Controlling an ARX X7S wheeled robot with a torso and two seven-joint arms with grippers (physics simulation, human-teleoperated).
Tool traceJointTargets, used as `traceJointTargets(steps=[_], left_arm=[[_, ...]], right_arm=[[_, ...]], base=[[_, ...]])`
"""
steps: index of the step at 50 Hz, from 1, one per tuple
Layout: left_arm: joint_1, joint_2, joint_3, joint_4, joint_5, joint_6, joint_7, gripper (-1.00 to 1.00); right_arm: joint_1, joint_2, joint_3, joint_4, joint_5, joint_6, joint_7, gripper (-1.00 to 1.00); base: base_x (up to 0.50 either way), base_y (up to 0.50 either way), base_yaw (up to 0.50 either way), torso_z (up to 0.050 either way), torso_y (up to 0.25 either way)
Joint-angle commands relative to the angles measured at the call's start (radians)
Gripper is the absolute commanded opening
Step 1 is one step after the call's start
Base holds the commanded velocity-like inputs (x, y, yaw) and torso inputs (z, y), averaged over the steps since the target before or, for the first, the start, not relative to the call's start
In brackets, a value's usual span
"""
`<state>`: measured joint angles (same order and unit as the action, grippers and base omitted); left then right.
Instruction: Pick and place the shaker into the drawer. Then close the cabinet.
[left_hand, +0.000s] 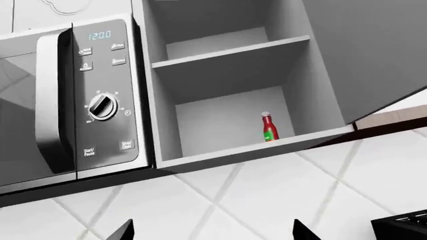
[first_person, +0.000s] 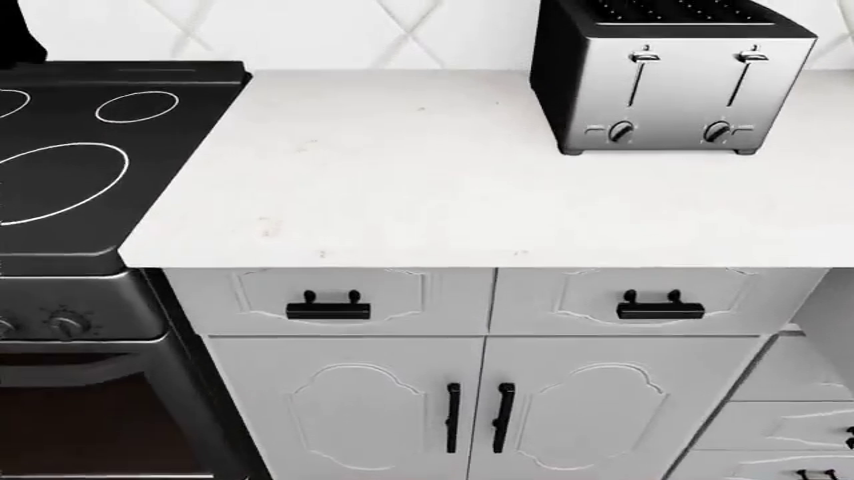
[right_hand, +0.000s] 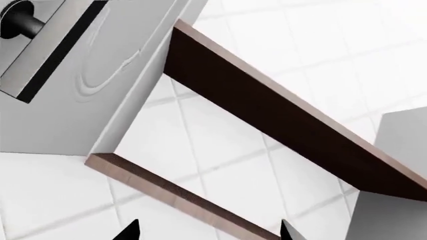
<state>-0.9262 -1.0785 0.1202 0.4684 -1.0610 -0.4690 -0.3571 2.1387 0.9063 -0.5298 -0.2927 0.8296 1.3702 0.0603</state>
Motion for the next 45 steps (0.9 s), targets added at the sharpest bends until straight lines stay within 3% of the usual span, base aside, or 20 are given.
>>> traceJointTargets(steps=[1, 15, 32, 45], left_arm=[[0.037, 0.007, -0.003, 0.028, -0.008, 0.01, -0.005, 1.0], [0.05, 0.016, 0.0, 0.06, -0.021, 0.008, -0.015, 1.0], [0.085, 0.021, 0.001, 0.076, -0.014, 0.02, -0.015, 1.0], [0.096, 0.024, 0.004, 0.086, -0.009, 0.021, -0.015, 1.0]], right_arm=[[0.056, -0.007, -0.058, 0.004, -0.028, 0.008, -0.021, 1.0], [0.055, 0.011, -0.066, -0.008, -0.036, 0.01, -0.022, 1.0], [0.022, 0.02, -0.034, -0.023, -0.017, 0.009, -0.001, 1.0], [0.014, 0.032, -0.014, -0.04, 0.004, 0.013, 0.002, 1.0]], base=[[0.5, 0.0, 0.0, 0.0, 0.0], [0.5, 0.04, 0.0, 0.0, 0.001], [0.49, 0.32, 0.0, 0.0, 0.001], [0.5, 0.0, 0.0, 0.0, 0.002]])
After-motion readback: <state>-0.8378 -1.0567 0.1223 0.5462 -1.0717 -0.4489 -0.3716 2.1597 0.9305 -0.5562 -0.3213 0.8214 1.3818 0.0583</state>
